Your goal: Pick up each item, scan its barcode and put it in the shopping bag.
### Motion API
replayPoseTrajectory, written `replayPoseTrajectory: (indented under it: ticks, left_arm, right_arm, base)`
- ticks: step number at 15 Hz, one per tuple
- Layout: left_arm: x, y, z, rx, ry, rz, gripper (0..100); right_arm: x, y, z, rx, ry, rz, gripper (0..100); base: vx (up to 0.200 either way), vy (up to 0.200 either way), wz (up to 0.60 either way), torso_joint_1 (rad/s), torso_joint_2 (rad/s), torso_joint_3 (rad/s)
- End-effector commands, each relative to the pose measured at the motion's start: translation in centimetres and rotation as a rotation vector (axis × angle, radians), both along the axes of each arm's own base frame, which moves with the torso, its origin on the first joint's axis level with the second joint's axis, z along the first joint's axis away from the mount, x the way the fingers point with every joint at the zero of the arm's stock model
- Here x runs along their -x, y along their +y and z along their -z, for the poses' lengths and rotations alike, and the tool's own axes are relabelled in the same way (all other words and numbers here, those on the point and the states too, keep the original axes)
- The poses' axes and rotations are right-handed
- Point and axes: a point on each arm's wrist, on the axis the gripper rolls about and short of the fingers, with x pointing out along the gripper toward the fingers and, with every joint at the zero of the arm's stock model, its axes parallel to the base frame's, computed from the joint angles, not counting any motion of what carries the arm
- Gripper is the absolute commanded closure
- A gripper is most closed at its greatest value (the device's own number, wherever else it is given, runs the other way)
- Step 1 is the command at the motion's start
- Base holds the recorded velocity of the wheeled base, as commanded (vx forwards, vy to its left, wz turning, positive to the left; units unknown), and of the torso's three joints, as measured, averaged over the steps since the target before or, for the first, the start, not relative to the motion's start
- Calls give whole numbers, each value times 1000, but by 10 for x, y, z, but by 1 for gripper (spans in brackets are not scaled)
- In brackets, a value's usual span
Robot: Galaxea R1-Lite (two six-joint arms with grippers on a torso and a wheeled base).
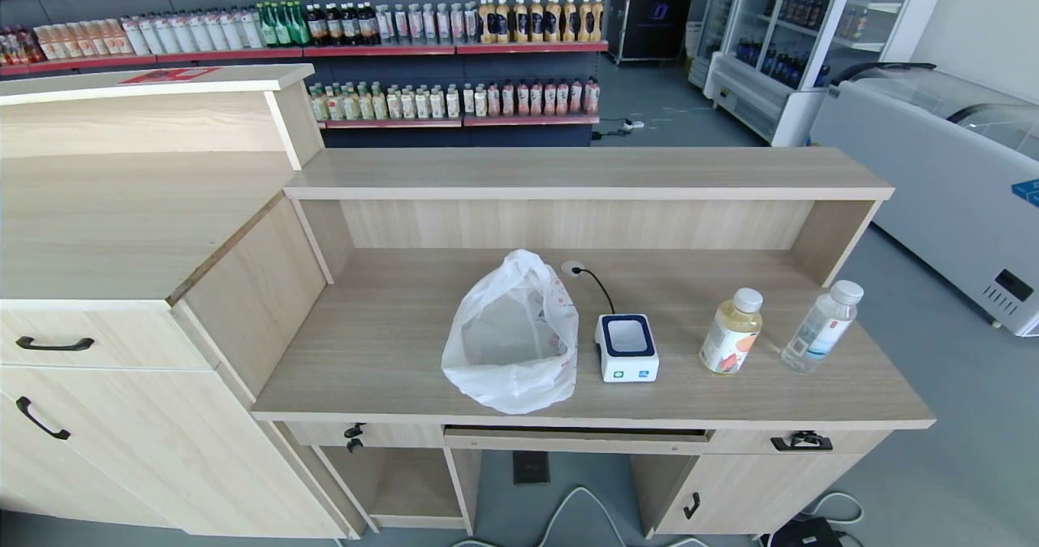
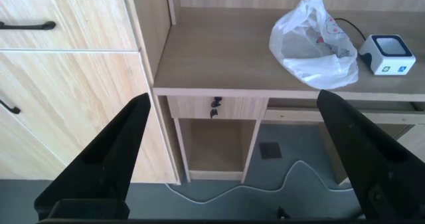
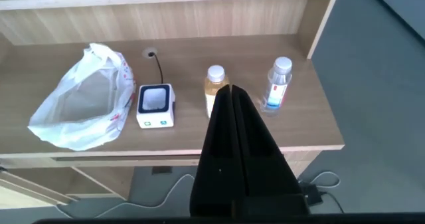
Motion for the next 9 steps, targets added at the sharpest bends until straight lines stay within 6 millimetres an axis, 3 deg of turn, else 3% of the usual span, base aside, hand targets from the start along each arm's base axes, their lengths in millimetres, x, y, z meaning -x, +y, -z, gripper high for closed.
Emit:
replayPoseTrajectory:
  ticks: [1, 5, 9]
  left_arm:
    - [0, 0, 0, 0, 2, 0, 0]
    - [0, 0, 0, 0, 0, 0, 0]
    - [0, 0, 0, 0, 2, 0, 0]
  right_arm:
    - [-66, -19, 39, 12, 185, 74, 0]
    - [-103, -52, 79, -22, 352, 104, 0]
    - [-134, -73, 110, 27, 388, 51, 0]
  base:
    - [0, 0, 0, 0, 0, 0]
    - [0, 0, 0, 0, 0, 0]
    - [0, 0, 0, 0, 0, 0]
